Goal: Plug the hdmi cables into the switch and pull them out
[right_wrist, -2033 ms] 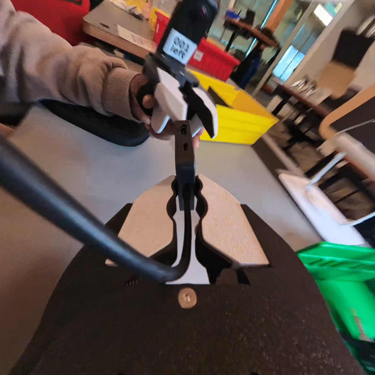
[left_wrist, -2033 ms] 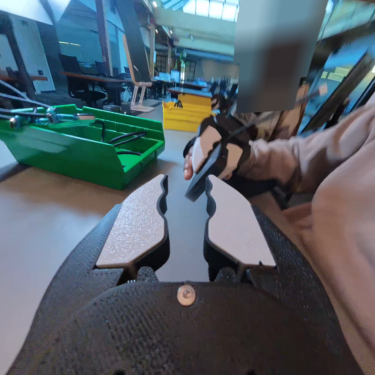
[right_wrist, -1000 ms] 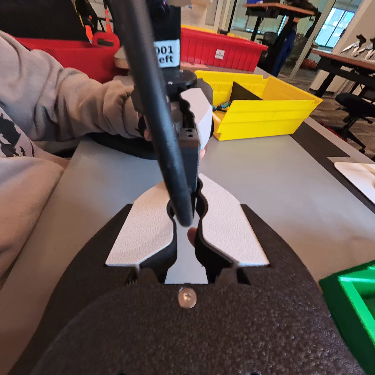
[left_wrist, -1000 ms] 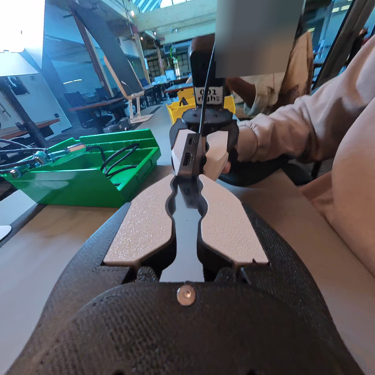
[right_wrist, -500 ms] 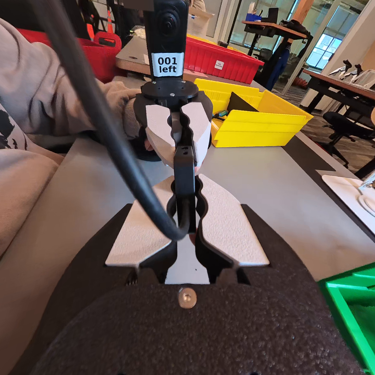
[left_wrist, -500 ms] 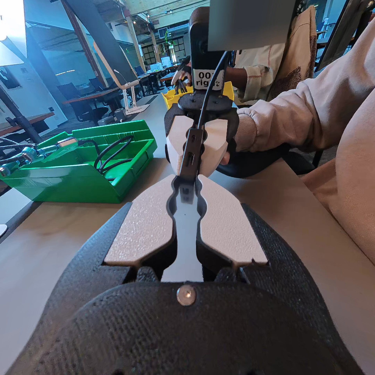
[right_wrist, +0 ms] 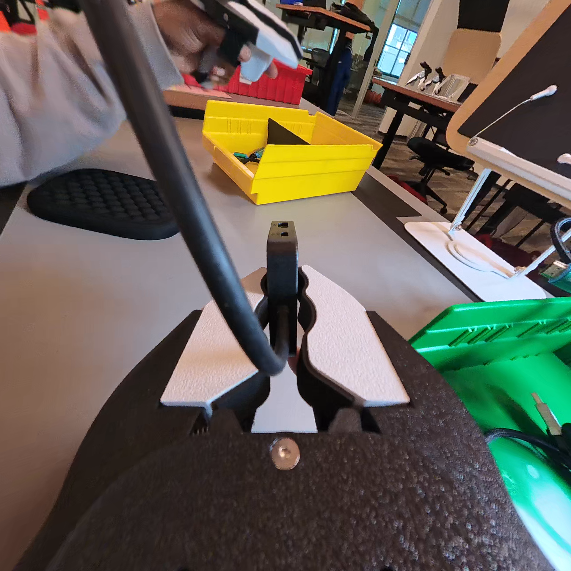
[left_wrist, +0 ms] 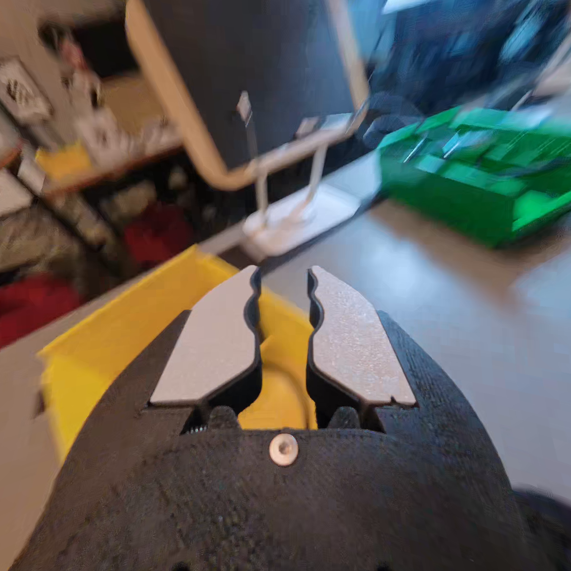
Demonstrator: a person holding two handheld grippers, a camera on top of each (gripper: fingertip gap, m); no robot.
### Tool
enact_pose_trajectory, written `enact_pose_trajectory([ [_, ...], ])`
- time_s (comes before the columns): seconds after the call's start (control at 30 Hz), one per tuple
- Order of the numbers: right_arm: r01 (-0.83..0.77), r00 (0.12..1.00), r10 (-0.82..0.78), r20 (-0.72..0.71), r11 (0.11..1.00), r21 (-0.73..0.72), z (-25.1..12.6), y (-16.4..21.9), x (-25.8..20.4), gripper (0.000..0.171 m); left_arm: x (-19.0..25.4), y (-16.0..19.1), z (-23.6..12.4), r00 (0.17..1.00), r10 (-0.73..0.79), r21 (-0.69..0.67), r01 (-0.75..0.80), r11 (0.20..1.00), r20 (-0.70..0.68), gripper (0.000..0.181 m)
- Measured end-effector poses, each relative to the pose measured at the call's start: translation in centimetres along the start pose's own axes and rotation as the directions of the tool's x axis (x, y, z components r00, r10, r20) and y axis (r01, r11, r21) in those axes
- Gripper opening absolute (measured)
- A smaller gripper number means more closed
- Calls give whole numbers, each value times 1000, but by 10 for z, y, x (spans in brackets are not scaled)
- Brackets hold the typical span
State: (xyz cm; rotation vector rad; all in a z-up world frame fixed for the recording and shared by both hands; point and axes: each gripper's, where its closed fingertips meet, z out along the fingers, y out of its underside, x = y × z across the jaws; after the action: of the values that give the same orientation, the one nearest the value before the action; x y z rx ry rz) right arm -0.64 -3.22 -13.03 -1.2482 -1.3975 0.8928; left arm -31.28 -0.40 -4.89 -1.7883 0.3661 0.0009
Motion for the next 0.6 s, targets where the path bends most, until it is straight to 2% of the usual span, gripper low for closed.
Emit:
enact_pose_trajectory([
  [0.03,-1,1000,1,1,1000,-7,1,1,0,14,-25,24,-2,999,18,-160,-11,987,47,34],
  [0.1,14,1000,-13,7,1000,-19,3,3,-3,14,-59,77,-13,996,51,-474,-7,881,79,37],
  [0.2,22,1000,-22,12,999,-34,6,5,-7,14,-74,141,-23,997,36,-746,28,665,69,43],
  [0.27,22,1000,-22,15,999,-35,6,5,-8,14,-71,172,-24,998,57,-847,0,531,36,47],
  [0.4,21,1000,-21,7,999,-24,3,3,-6,14,-54,199,-5,987,104,-906,-151,395,-119,45],
  [0.43,14,1000,-14,6,1000,-18,2,2,-5,14,-43,201,-1,985,52,-905,-172,388,-164,44],
  [0.53,-10,1000,11,11,1000,-8,-2,1,-1,14,-13,185,23,970,-125,-855,-118,504,-207,39],
  [0.6,-28,999,28,17,1000,-6,-2,3,1,14,0,179,32,955,-206,-840,-70,538,-212,36],
])
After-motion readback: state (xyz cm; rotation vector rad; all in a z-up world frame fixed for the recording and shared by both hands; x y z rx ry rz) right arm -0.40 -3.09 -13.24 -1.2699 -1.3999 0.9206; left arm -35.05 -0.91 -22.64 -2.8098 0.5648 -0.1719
